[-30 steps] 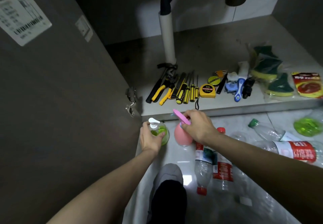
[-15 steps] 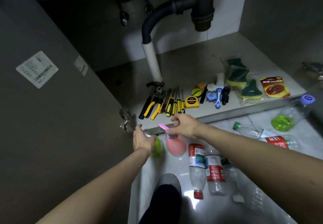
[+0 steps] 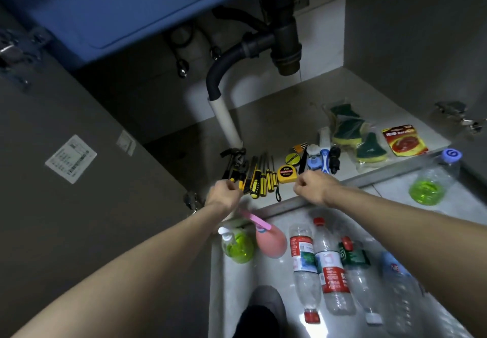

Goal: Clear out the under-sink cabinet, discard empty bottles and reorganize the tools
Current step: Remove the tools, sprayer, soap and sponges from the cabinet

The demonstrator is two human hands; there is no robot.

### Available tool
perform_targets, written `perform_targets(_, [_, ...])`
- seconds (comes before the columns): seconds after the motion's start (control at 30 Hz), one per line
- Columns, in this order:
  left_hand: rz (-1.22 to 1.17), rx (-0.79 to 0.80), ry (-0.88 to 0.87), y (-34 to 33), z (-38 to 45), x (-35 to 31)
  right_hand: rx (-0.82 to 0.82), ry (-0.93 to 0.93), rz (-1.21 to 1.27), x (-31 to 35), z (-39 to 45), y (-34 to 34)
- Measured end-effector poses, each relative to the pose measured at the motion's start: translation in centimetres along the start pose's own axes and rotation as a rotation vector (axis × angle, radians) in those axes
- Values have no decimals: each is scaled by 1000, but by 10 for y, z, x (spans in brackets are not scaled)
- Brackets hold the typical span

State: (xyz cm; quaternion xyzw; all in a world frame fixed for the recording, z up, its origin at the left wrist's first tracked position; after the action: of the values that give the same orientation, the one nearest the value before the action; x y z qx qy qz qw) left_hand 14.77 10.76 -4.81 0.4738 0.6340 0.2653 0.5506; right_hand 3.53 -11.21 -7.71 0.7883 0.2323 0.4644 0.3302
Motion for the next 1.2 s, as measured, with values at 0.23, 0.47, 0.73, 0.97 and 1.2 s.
perform_targets(0.23, [199,-48,44,3,72,25,-81,110,1,68,69,-7])
perform_targets(0.47, [115,-37,107,-34,132,69,-164,190,-159,102,143,-63])
perform_targets(0.73, [-45,-4,158,-54,139,77,-185,163,-231,94,156,-80])
perform_targets(0.97, [-218,87,260,-68,132,65,-151,78,-405,92,153,-78])
perform_targets(1.2, [-398,127,372,-40,121,40,-190,5,-294,91,159,-81])
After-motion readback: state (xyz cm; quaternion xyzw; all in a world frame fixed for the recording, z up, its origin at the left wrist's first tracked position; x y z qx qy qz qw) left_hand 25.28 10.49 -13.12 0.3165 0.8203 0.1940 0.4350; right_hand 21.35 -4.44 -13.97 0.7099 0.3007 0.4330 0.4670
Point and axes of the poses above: each hand's wrist, its own z-axis towards the middle knuckle, its own y-axis out of the back of the hand, x = y × z, the point moved 7 cm from there along z, towards the middle knuckle, and after that the axes turned 4 degrees about z, right-handed, at the moved point
